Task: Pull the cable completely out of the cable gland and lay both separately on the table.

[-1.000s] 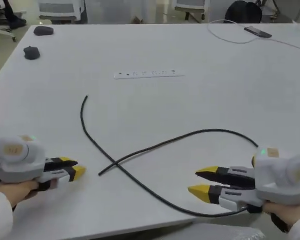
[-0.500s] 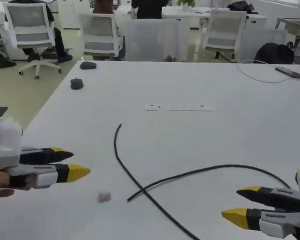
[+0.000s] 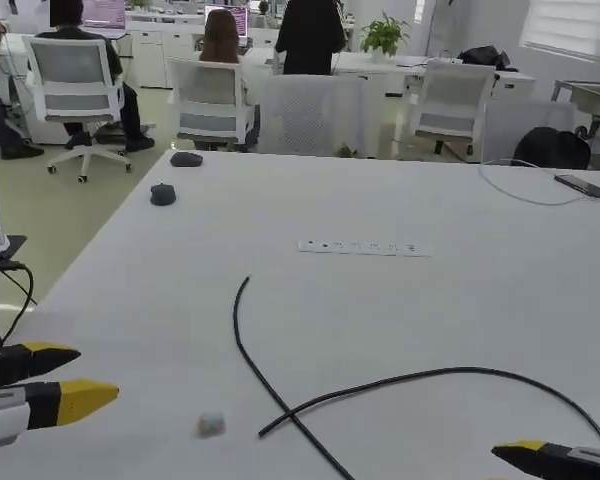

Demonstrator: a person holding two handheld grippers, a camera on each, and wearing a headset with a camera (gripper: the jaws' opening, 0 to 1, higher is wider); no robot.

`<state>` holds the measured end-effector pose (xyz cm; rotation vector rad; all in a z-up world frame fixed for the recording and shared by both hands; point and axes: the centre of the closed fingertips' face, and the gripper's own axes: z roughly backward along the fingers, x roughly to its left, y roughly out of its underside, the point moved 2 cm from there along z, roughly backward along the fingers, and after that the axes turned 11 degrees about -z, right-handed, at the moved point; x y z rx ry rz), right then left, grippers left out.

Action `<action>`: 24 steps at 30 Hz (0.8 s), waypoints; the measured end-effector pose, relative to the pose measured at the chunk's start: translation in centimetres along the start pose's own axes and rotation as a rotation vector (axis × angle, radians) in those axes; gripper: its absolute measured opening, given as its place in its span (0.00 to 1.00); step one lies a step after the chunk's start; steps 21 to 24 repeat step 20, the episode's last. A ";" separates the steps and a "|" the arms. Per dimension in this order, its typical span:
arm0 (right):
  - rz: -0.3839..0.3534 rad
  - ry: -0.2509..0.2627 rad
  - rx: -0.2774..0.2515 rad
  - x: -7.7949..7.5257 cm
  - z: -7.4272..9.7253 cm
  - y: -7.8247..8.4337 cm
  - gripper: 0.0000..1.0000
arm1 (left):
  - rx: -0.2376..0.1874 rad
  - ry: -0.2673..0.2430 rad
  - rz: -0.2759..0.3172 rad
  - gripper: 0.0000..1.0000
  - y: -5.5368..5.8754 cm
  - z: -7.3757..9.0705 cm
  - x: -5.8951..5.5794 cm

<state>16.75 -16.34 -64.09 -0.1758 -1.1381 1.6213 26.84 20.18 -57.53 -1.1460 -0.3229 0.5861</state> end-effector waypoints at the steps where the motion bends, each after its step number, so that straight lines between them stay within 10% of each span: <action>1: 0.002 0.004 0.002 -0.1 0.0 0.0 0.48 | -0.001 0.003 -0.008 0.52 0.0 -0.1 -0.1; 12: -0.011 0.023 -0.005 -0.6 0.1 0.0 0.45 | -0.011 0.010 0.011 0.48 0.4 -0.4 -0.1; 17: -0.007 0.020 -0.005 -0.7 0.1 -0.2 0.42 | -0.156 0.002 0.063 0.41 -3.7 -0.5 -1.0; 24: -0.005 0.023 -0.013 -1.1 0.0 -0.6 0.42 | -0.158 -0.004 0.028 0.44 -4.2 -0.9 -1.1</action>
